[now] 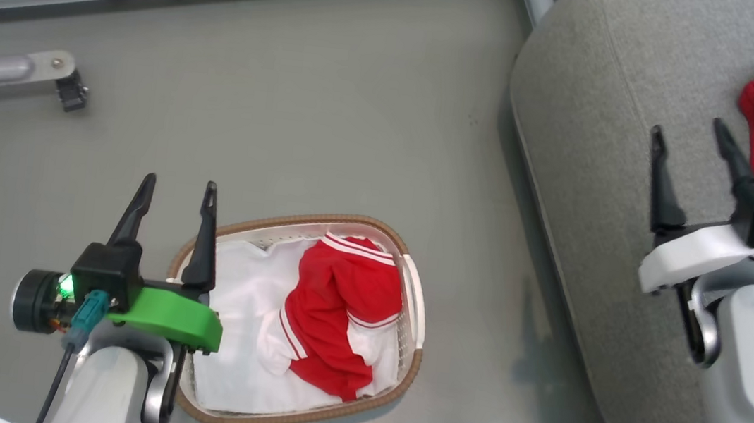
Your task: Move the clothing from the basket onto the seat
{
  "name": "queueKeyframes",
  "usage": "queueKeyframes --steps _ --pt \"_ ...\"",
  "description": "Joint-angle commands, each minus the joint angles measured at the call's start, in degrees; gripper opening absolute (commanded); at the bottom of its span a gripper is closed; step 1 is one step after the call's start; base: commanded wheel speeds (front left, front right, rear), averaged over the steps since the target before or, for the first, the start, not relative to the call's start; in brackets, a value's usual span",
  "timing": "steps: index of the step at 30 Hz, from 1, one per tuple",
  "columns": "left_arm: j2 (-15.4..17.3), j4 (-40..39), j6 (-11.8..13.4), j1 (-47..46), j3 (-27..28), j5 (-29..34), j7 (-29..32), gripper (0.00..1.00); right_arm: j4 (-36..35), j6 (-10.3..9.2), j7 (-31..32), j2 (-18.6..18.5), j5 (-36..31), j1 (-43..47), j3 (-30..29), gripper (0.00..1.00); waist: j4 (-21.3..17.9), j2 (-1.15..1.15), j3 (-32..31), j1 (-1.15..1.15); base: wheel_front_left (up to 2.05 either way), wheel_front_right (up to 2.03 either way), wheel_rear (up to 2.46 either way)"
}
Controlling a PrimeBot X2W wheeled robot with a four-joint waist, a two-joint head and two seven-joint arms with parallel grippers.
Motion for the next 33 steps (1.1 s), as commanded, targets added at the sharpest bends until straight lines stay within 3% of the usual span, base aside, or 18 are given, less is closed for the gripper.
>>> queueKeyframes --steps 1,11,21,33 --pt "-0.3 0.1 0.2 1.6 1.1 0.7 0.0 1.00 -0.5 -0.07 -0.1 0.9 0.8 1.7 0.3 1.00 2.6 0.00 -2.6 0.00 0.00 0.00 0.00" --pt "-0.8 1.3 1.2 5.1 7.5 2.3 0.0 1.00 -0.6 -0.06 -0.1 6.1 1.5 7.1 1.3 1.00 6.4 0.00 -6.4 0.00 0.00 0.00 0.00" --pt "-1.0 2.6 0.9 10.3 9.6 3.2 0.0 1.00 -0.8 -0.06 -0.1 8.0 0.5 14.0 1.1 1.00 7.7 0.00 -11.3 0.00 0.00 0.00 0.00" --pt "-1.0 2.0 0.7 15.7 6.7 -2.2 0.0 1.00 -1.0 -0.06 -0.1 8.5 0.9 19.7 0.5 1.00 7.6 0.00 -14.0 0.00 0.00 0.00 0.00"
